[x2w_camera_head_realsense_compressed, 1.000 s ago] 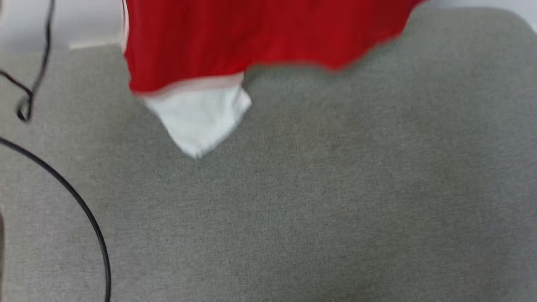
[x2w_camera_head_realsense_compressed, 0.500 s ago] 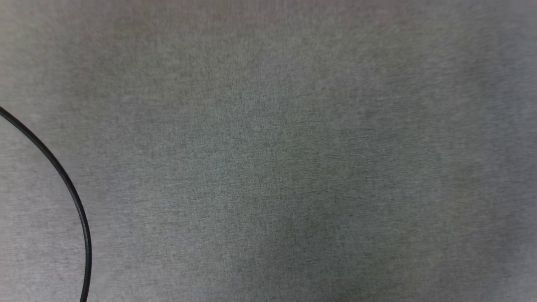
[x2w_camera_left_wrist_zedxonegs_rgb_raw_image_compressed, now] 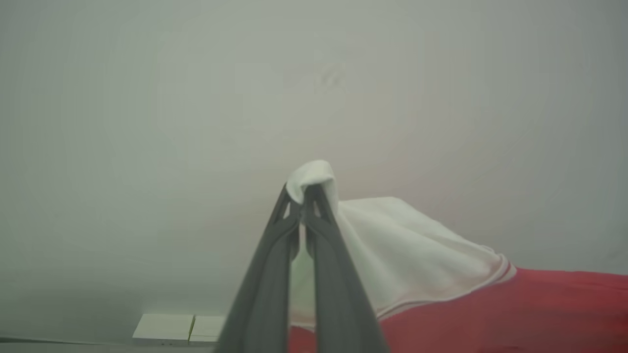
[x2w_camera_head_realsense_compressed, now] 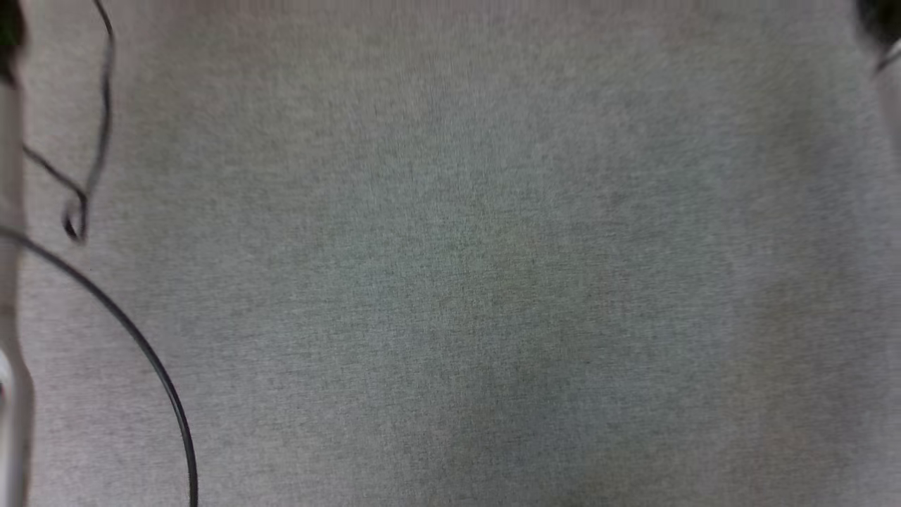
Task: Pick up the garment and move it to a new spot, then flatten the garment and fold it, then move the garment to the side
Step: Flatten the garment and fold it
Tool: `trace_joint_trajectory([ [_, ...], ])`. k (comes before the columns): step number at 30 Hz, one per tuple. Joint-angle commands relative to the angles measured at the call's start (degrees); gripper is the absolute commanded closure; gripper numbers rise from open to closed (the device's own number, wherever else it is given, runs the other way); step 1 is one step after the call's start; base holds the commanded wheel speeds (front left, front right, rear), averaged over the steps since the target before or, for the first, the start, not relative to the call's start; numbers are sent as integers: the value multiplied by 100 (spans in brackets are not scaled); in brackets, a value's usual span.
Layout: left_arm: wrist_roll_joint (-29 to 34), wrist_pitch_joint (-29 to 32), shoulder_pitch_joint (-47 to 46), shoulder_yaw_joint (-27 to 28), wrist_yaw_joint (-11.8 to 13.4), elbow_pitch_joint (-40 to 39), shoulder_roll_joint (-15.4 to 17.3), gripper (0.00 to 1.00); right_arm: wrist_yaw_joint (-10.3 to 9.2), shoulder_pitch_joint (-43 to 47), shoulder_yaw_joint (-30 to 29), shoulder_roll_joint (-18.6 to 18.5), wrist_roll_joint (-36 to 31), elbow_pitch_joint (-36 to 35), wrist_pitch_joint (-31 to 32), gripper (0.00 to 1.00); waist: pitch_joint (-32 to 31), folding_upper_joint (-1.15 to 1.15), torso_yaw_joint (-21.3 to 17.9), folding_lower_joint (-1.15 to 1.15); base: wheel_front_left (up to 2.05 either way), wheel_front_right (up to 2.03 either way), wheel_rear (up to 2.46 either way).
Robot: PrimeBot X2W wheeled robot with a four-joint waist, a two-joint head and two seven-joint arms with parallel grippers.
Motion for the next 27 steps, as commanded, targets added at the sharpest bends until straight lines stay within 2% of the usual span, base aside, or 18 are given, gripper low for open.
trace_joint_trajectory([
  [1, -30, -43, 114, -5, -14, -39, 29, 100, -4, 109, 21, -33, 22, -37, -55, 100, -290, 0, -1, -1, 0, 0, 0],
  [9, -296, -127, 2544, 149, -11, -765, 103, 100, -5, 1934, 639, -372, 558, -499, -284, 100, -1401, 0, 98, -1, 0, 0, 0],
  [13, -418, -133, 3837, 273, 208, -1379, 112, 100, -5, 2862, 799, -577, 759, -798, -300, 100, -1914, 0, 143, -1, 0, 0, 0],
  [18, -599, 37, 5331, 360, 659, -2363, 180, 100, -6, 3969, 774, -784, 930, -1263, -342, 100, -2384, 0, 154, -1, 0, 0, 0],
  [27, -860, 505, 7781, 709, 1793, -4551, 484, 100, -7, 5784, 305, -992, 803, -2328, -208, 100, -2934, 0, 87, -1, 0, 0, 0],
])
